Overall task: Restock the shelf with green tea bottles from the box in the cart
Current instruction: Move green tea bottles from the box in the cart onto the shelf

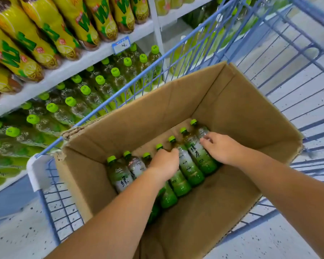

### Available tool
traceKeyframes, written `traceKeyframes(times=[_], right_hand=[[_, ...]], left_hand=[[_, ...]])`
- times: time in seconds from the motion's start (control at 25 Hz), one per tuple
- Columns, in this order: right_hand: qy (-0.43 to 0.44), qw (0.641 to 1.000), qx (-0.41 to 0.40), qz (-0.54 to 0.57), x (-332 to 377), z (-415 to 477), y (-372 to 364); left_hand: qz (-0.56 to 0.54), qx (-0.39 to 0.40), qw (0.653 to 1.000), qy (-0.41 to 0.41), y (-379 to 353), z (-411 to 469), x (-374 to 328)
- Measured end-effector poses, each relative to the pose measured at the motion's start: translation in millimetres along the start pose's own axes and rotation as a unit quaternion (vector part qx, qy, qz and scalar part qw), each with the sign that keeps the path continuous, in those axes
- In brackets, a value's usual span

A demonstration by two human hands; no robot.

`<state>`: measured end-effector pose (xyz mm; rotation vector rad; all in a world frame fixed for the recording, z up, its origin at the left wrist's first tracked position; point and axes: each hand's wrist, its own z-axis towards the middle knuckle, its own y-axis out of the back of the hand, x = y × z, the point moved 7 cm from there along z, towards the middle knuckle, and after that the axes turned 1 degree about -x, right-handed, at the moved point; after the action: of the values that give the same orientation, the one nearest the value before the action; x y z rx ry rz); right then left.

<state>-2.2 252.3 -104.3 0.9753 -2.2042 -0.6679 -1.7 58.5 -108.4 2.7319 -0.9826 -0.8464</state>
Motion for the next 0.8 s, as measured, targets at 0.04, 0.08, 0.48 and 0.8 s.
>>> traceKeyframes(times=[0.04,0.08,0.48,0.8], right_hand=[[-0.017,1.000,0.008,-0.006,-12,14,-4],[-0.032,0.999,0.013,-0.010,-22,25,-7],[-0.132,0.989,0.035,-0.049,-84,106,-39],[-0.144,0.981,0.005,-0.128,-97,136,-52]], left_hand=[[-0.001,-0.001,1.000,0.020,-14,17,4],[0.002,0.001,0.999,0.033,-29,33,7],[-0.001,0.024,0.996,0.084,-119,133,35],[0.025,-0.079,0.987,0.141,-134,154,41]])
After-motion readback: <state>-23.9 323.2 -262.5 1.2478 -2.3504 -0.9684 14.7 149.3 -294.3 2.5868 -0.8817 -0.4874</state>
